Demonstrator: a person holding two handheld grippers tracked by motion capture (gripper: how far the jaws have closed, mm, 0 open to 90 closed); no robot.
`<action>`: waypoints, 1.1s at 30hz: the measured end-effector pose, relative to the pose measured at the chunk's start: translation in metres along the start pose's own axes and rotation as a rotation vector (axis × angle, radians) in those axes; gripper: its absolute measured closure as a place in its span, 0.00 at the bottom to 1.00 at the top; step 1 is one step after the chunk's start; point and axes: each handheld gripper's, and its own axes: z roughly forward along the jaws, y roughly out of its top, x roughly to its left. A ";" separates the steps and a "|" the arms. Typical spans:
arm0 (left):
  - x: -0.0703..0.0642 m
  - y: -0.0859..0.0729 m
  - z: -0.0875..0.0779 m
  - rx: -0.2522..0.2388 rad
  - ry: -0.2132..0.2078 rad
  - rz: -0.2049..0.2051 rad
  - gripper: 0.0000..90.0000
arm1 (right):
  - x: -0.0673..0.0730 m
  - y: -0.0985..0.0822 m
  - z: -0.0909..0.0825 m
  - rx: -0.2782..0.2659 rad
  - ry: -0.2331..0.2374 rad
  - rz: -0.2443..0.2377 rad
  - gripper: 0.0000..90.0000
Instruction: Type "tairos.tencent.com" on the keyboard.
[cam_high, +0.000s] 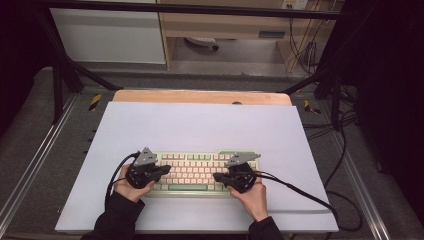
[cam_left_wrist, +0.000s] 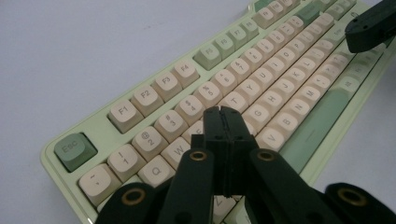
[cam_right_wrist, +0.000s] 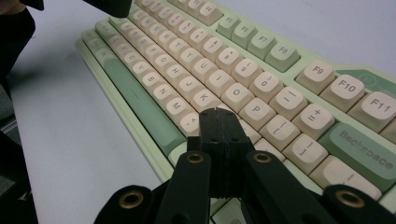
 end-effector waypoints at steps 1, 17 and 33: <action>0.000 0.001 0.001 0.001 0.000 0.000 1.00 | 0.000 -0.001 -0.001 0.001 0.000 -0.001 1.00; -0.004 0.009 0.028 0.028 0.021 0.008 1.00 | 0.002 -0.004 -0.005 0.002 0.010 -0.007 1.00; -0.006 0.006 0.038 0.035 0.017 0.021 1.00 | 0.000 -0.007 -0.007 -0.006 0.016 0.004 1.00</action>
